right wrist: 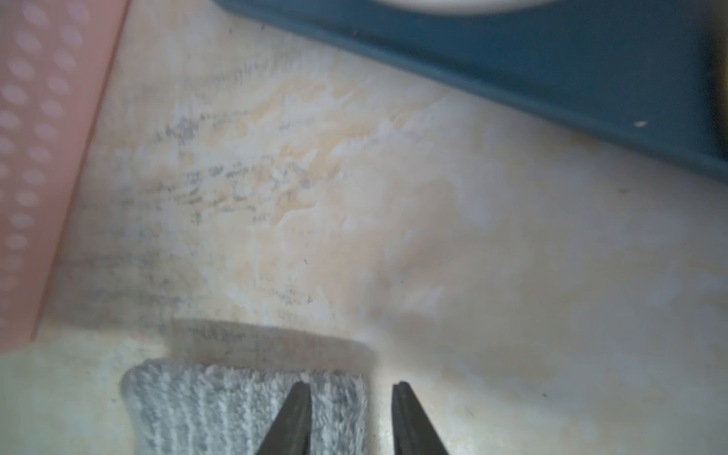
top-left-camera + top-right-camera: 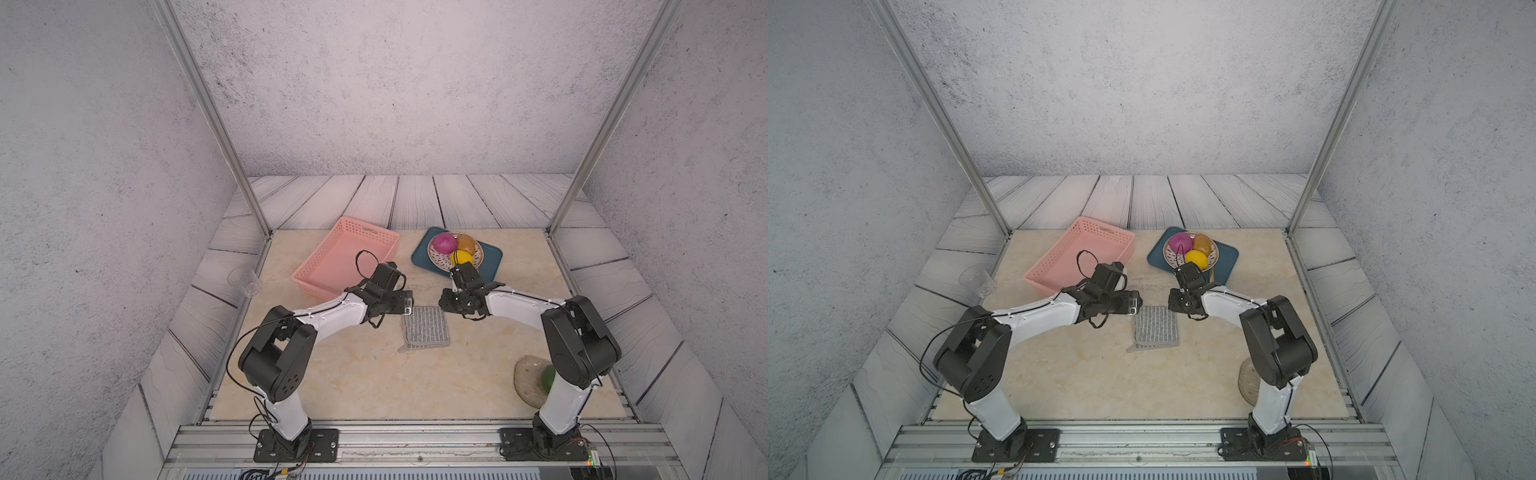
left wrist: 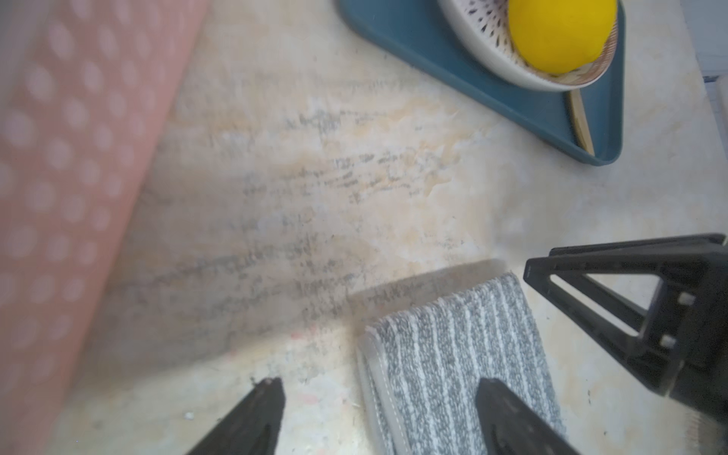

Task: Fold the square dishcloth
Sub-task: Smooth out the cleaning item at the center of the board, then reset both arms

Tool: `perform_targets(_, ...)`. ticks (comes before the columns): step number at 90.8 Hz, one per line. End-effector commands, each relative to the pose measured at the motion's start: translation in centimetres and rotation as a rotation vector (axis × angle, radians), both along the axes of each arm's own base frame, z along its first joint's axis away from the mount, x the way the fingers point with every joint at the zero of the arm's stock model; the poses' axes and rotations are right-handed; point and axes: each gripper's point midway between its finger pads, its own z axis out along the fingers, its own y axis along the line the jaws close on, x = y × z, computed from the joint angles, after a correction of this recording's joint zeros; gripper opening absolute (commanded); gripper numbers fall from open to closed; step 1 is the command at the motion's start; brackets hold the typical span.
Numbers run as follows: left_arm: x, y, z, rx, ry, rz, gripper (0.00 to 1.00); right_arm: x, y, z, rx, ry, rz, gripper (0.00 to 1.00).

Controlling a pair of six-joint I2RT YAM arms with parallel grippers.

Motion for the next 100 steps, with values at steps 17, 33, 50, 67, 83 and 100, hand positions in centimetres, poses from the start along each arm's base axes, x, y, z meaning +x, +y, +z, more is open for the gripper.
perform_targets(17,2.0,8.8,7.1,0.074,-0.166,0.230,1.00,1.3,-6.3,6.0,-0.110,-0.163,-0.141,0.64)
perform_targets(33,1.9,16.3,9.1,0.078,-0.231,0.431,1.00,0.7,-11.2,7.7,-0.194,-0.212,-0.279,0.83)
perform_targets(50,0.8,22.8,10.1,0.120,-0.291,0.605,1.00,-0.5,-15.6,8.5,-0.256,-0.241,-0.403,0.99)
perform_targets(67,-0.5,28.1,10.2,0.213,-0.342,0.778,1.00,-1.3,-19.4,8.9,-0.368,-0.252,-0.498,0.99)
perform_targets(83,-1.1,32.1,8.9,0.231,-0.326,0.884,1.00,-1.6,-21.5,9.4,-0.465,-0.310,-0.531,0.99)
perform_targets(100,-1.1,35.2,7.2,0.202,-0.283,0.945,1.00,-1.5,-23.0,9.4,-0.511,-0.409,-0.557,0.99)
